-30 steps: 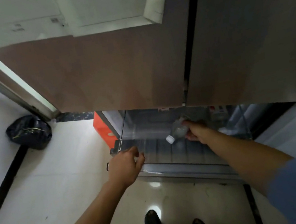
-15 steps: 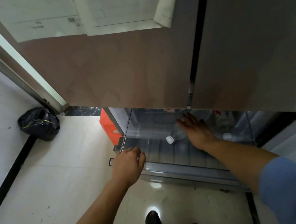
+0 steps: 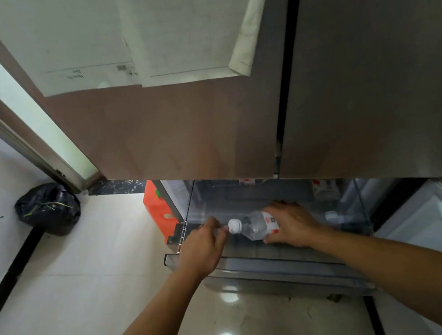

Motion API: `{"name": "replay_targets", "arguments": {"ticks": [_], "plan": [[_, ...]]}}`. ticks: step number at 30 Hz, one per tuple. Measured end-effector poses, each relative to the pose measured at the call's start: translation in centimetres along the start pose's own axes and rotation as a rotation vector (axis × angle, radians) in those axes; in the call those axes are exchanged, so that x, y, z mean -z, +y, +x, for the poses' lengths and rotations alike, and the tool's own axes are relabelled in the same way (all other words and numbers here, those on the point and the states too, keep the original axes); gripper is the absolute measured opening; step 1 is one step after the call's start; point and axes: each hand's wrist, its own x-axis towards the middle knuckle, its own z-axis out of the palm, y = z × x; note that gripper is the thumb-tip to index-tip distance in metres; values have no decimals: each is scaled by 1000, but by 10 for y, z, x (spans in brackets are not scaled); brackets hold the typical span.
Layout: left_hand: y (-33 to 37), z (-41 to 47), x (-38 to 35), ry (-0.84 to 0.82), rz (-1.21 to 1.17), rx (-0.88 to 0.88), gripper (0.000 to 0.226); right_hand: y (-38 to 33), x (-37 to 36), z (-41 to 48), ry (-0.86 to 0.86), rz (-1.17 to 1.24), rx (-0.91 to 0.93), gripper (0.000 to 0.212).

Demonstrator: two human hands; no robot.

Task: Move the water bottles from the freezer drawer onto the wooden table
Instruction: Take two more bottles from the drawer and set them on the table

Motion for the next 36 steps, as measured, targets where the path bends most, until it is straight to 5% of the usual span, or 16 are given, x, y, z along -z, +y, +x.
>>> {"name": "replay_targets", "arguments": {"ticks": [8, 15, 18, 23, 36], "plan": [[47, 18, -9, -6, -228, -84, 27, -16, 17, -16, -16, 321, -33, 73], [37, 20, -18, 93, -210, -26, 27, 54, 10, -23, -28, -16, -366, 40], [34, 15, -22, 92, -212, -25, 24, 81, 1, -23, 87, -115, -616, 53], [31, 2, -19, 84, -252, -60, 47, 98, -10, -1, 67, 36, -757, 73], [20, 11, 10, 40, -121, -191, 51, 46, -1, -34, 106, 104, -713, 64]]}}
